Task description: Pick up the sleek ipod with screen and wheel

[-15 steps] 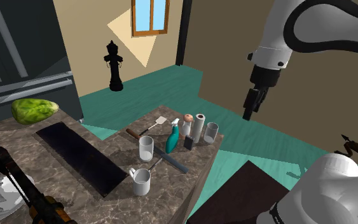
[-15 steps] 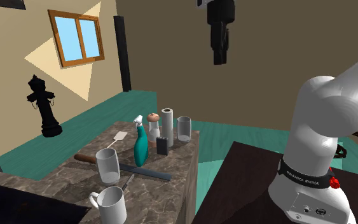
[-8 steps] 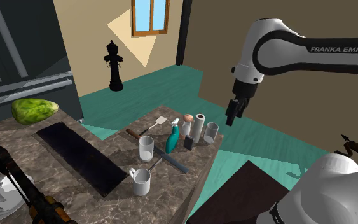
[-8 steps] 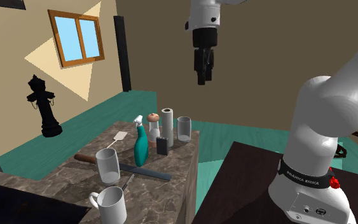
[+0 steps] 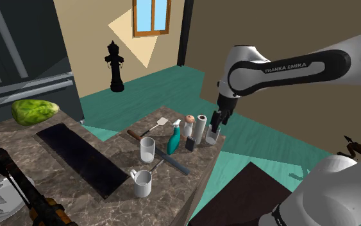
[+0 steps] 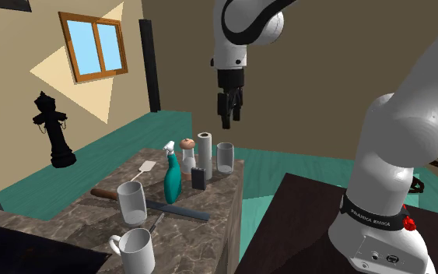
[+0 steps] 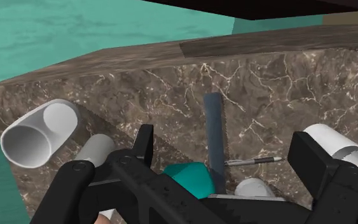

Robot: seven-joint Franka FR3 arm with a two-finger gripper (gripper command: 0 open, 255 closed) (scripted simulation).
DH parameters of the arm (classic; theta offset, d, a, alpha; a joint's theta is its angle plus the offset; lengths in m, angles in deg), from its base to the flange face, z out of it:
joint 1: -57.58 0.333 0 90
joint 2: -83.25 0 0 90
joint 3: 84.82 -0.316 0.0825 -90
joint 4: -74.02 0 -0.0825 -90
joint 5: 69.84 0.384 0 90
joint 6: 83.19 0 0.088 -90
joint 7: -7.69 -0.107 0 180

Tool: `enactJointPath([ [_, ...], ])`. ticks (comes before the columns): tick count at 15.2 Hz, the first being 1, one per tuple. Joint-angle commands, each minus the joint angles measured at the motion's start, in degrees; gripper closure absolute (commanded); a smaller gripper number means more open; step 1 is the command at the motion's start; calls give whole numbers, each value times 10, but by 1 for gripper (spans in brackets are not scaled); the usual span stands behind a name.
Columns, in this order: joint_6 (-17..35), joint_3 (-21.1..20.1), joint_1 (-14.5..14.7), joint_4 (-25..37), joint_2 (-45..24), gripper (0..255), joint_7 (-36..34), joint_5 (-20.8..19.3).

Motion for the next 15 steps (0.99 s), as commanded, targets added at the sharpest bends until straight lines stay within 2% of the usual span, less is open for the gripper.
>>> enactJointPath([
  [1,43,0,0,6,-44,0,0,-1],
  [8,167,7,-6,50,-199,0,9,-5],
  [15,255,12,-12,134,-359,0,18,-5],
])
